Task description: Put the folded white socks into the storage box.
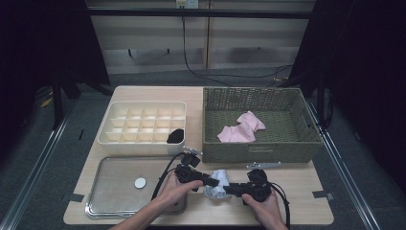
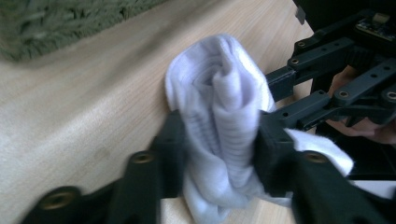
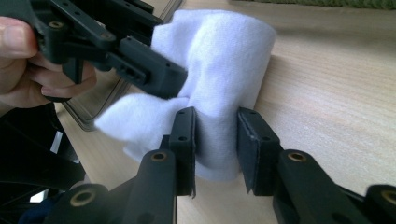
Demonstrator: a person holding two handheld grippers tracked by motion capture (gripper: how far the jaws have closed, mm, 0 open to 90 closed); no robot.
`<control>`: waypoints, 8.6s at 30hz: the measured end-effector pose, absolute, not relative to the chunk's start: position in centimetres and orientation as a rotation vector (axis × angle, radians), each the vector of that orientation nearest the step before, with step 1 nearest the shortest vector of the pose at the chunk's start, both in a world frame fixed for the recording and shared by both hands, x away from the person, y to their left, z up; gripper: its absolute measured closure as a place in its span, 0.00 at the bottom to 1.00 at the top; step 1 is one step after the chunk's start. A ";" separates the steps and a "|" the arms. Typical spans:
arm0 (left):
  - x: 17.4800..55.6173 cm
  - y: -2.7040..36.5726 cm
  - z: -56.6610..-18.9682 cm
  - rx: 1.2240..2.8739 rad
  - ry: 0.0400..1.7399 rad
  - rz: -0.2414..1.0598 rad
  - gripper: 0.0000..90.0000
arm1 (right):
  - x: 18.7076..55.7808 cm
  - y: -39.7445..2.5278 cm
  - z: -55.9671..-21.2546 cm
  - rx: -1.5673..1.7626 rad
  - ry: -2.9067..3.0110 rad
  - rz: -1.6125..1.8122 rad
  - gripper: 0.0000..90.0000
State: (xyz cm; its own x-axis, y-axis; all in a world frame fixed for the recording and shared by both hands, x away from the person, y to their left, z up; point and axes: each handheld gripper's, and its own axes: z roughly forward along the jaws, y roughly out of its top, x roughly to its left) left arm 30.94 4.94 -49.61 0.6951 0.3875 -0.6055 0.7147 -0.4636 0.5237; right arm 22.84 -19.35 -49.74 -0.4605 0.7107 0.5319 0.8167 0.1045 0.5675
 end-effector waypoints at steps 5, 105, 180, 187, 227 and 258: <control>31.0 5.1 -49.4 2.106 0.827 -0.518 0.75 | 22.8 -19.5 -49.5 -1.540 -2.244 -1.297 0.71; 33.3 18.4 -41.1 1.964 0.951 -0.166 0.75 | 20.8 -26.1 -46.9 -1.822 -2.264 -1.483 0.36; 43.0 20.5 -41.8 2.204 1.212 0.005 0.76 | 21.0 -25.7 -47.1 -1.792 -2.264 -1.481 0.35; 43.3 19.4 -42.0 2.273 1.179 -0.036 0.76 | 21.1 -25.7 -47.2 -1.792 -2.266 -1.472 0.35; 44.3 19.5 -41.3 2.276 1.212 -0.158 0.53 | 21.3 -25.5 -47.5 -1.769 -2.268 -1.455 0.34; 44.9 17.4 -44.4 2.382 1.245 -0.153 0.85 | 21.5 -25.2 -47.6 -1.759 -2.279 -1.441 0.33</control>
State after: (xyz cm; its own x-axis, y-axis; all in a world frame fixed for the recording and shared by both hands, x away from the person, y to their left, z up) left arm 44.95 17.35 -44.42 0.5874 0.7531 -0.2963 0.8024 -0.4941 0.3347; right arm 21.47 -25.17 -47.56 -0.4010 0.8072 0.4331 0.7374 0.0039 0.6755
